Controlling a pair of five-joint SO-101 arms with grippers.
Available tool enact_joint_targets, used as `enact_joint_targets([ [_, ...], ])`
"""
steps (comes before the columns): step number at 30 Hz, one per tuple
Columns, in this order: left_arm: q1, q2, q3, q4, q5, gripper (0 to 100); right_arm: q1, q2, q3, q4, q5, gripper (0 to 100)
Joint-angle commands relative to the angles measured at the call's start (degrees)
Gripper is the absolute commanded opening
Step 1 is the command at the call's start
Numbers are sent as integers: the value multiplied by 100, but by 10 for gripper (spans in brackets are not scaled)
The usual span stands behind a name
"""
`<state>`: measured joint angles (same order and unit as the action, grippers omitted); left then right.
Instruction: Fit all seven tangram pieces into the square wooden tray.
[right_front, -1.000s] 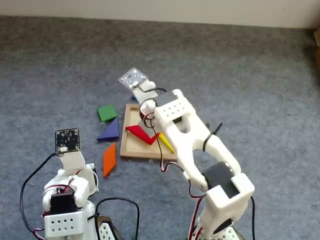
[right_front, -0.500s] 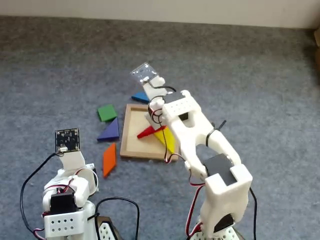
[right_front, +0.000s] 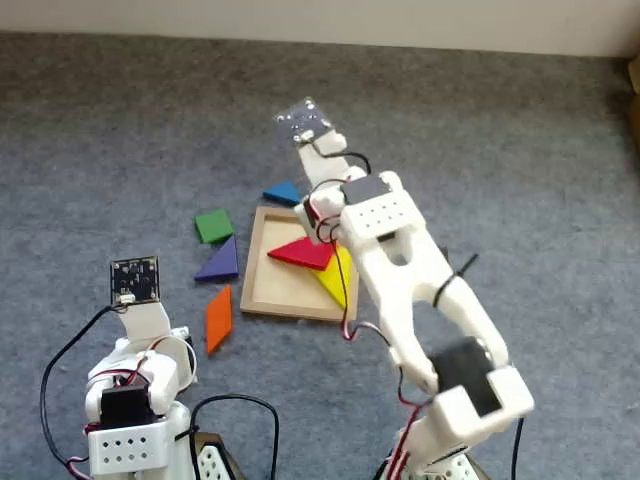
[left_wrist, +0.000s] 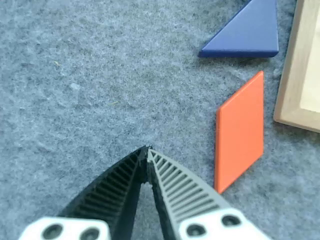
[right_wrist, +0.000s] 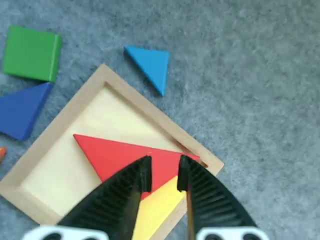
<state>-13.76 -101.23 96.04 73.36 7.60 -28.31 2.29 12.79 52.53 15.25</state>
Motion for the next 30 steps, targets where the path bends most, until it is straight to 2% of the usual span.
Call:
enact_joint_targets([
  [1,66,-4,127,18,-9,6,-92,-664,295,48,-35,98],
  [6,66,-4,127,18,-9,6,-330,-743,822,13,-26,98],
  [17,66,-4,127,18,-9,6,-462,-734,1587,-875,-26,98],
  [30,66,-4,127,18,-9,6,-462,207,1244,-936,-26,98],
])
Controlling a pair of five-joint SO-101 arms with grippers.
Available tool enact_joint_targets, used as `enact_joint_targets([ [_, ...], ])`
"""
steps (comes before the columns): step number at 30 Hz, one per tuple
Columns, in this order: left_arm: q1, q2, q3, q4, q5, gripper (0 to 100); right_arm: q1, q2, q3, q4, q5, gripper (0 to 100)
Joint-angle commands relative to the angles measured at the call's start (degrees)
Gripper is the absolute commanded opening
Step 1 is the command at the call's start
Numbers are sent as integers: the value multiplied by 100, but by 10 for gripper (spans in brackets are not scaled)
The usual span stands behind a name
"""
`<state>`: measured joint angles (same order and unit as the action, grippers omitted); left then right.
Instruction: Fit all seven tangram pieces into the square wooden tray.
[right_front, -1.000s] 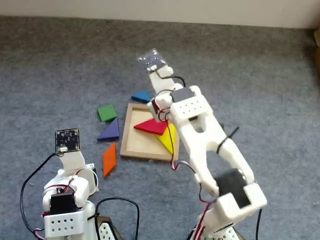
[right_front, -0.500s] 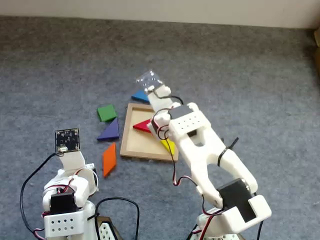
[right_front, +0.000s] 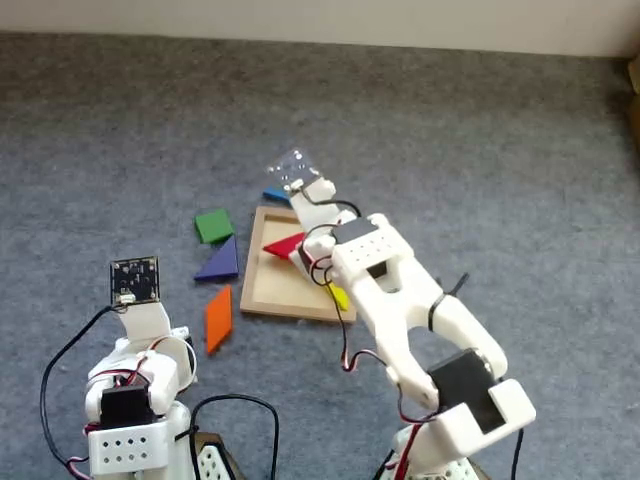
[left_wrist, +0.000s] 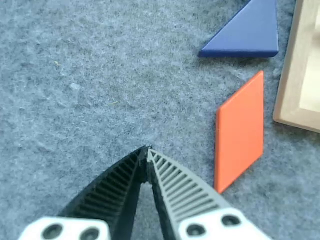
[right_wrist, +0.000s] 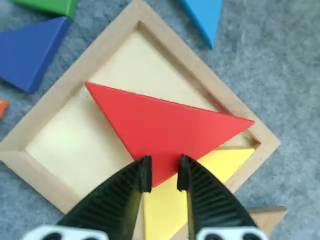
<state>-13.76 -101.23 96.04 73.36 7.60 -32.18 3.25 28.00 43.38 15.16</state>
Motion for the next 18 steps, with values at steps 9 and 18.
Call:
enact_joint_targets([
  [9,66,-4,127,18,-9,6,-286,136,-488,-22,-62,98],
  [18,66,-4,127,18,-9,6,-40,-303,-497,-31,-62,98],
])
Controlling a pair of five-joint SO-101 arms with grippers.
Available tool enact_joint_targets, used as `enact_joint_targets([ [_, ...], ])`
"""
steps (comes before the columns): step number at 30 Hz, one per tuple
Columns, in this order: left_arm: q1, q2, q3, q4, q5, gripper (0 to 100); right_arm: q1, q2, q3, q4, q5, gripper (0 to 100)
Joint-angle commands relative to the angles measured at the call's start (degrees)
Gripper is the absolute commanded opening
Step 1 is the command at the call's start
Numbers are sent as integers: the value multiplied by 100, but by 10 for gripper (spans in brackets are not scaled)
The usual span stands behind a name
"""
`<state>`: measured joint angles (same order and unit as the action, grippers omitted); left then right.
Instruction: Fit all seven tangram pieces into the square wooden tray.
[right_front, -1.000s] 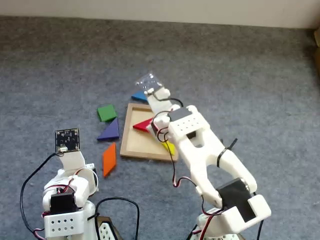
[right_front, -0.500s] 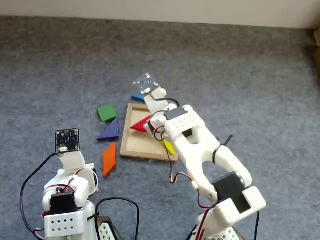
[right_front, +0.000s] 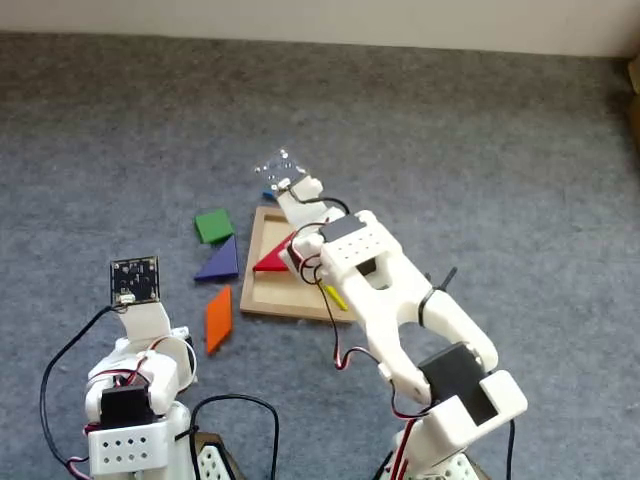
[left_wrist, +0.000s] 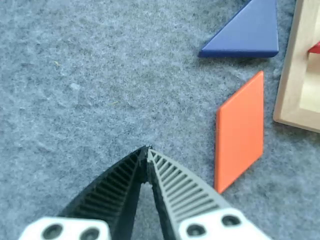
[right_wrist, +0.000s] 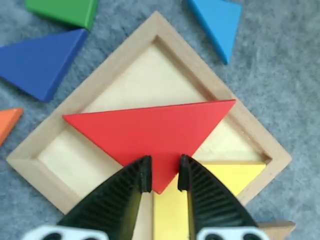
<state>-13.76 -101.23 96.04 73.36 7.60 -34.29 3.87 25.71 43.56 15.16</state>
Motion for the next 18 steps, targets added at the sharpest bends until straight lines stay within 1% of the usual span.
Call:
enact_joint_targets([
  [1,66,-4,127,18,-9,6,180,-426,-277,-66,-62,98],
  [6,66,-4,127,18,-9,6,171,-435,-277,-576,-62,98],
  [14,66,-4,127,18,-9,6,171,145,-277,-1578,-62,98],
  [18,66,-4,127,18,-9,6,171,409,-277,-1842,-26,98],
])
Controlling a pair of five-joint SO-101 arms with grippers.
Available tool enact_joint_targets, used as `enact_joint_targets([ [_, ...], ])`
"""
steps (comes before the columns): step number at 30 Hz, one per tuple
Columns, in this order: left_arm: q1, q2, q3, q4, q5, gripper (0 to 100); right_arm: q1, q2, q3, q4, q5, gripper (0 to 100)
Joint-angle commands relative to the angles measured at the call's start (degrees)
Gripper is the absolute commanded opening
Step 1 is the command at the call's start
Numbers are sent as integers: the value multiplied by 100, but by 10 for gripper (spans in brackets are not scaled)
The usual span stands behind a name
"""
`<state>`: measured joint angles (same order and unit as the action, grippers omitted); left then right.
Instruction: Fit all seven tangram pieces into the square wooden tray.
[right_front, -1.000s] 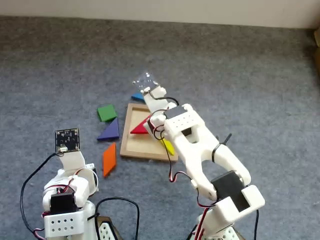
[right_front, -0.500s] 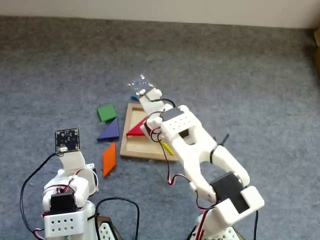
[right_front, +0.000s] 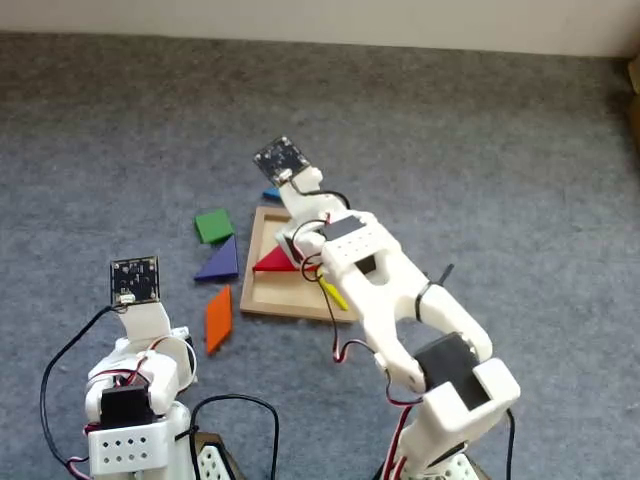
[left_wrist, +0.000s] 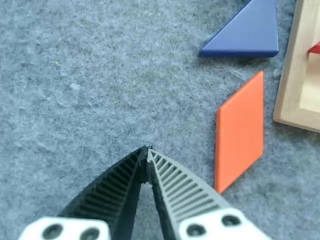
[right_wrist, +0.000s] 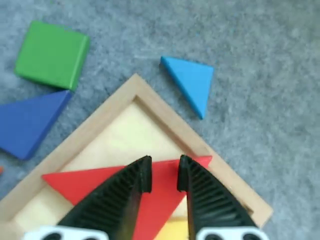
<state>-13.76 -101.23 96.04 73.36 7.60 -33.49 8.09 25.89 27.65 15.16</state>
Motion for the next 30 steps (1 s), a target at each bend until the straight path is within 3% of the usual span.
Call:
enact_joint_targets([
  [1,66,-4,127,18,-9,6,92,40,-295,-251,-26,98],
  [14,66,-4,127,18,-9,6,919,101,-286,-207,-26,98],
  [24,66,-4,127,18,-9,6,796,-567,-716,1059,-53,98],
  [30,66,-4,127,18,-9,6,787,-1033,-488,1244,-62,98],
])
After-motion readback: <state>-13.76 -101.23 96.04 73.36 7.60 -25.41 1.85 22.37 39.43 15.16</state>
